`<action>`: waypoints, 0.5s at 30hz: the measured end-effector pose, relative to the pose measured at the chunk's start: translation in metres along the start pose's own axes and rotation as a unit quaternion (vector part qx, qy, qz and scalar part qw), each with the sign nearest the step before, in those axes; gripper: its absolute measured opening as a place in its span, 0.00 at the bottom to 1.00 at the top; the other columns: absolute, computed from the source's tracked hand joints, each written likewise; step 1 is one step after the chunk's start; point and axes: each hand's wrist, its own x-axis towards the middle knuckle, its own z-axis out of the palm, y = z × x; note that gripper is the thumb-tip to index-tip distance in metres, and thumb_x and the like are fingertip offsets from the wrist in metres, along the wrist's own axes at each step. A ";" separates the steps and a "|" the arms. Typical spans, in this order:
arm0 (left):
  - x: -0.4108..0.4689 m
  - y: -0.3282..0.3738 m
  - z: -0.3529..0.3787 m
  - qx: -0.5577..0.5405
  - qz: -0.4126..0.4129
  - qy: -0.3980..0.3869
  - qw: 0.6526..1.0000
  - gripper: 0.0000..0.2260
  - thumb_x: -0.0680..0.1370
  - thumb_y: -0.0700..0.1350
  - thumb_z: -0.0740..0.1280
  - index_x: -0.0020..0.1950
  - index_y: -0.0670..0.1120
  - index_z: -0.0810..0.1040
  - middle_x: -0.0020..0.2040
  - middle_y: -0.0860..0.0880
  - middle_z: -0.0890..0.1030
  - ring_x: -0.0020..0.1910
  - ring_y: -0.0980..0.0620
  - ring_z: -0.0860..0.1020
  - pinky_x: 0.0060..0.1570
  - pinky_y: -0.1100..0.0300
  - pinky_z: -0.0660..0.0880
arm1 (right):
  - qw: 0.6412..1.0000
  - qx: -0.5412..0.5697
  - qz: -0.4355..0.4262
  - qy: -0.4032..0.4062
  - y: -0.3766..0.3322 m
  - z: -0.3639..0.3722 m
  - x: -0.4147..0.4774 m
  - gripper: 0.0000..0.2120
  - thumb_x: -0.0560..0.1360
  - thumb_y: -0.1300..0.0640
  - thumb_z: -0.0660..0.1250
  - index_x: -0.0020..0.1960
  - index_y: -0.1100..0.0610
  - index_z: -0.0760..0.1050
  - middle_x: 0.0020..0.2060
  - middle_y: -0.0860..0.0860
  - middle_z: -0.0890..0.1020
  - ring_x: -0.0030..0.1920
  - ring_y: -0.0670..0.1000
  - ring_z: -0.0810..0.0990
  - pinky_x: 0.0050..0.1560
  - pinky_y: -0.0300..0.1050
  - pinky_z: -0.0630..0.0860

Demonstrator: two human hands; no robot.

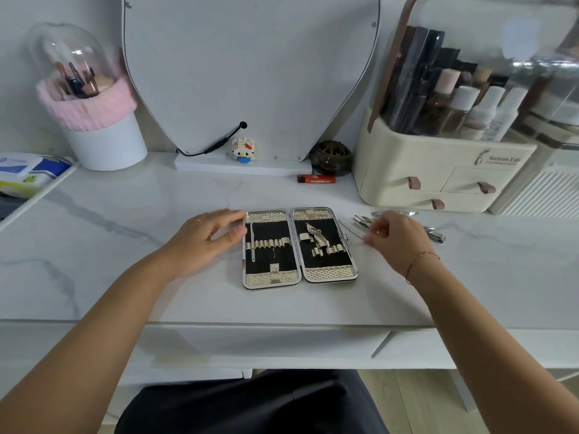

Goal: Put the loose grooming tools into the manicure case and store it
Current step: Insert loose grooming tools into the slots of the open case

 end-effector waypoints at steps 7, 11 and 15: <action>0.000 0.001 -0.001 -0.003 -0.002 0.001 1.000 0.36 0.66 0.77 0.52 0.69 0.61 0.67 0.71 0.56 0.68 0.72 0.58 0.61 0.71 0.49 0.59 | 0.998 0.025 -0.046 -0.039 -0.008 0.009 0.027 0.07 0.69 0.53 0.72 0.46 0.53 0.81 0.31 0.45 0.73 0.33 0.45 0.71 0.32 0.36 0.65; -0.002 0.005 -0.001 -0.009 -0.003 0.000 1.000 0.37 0.66 0.78 0.52 0.69 0.60 0.68 0.71 0.55 0.68 0.72 0.58 0.61 0.71 0.49 0.59 | 0.997 0.001 -0.046 -0.059 -0.016 0.009 0.038 0.05 0.70 0.52 0.72 0.42 0.53 0.81 0.31 0.44 0.74 0.33 0.43 0.71 0.32 0.37 0.65; -0.003 0.007 -0.001 -0.014 -0.001 0.004 1.000 0.38 0.65 0.78 0.52 0.69 0.59 0.68 0.71 0.55 0.68 0.72 0.58 0.61 0.71 0.50 0.59 | 0.992 -0.019 -0.019 -0.122 -0.024 0.007 0.054 0.06 0.69 0.54 0.72 0.39 0.58 0.83 0.38 0.50 0.83 0.35 0.45 0.77 0.33 0.36 0.71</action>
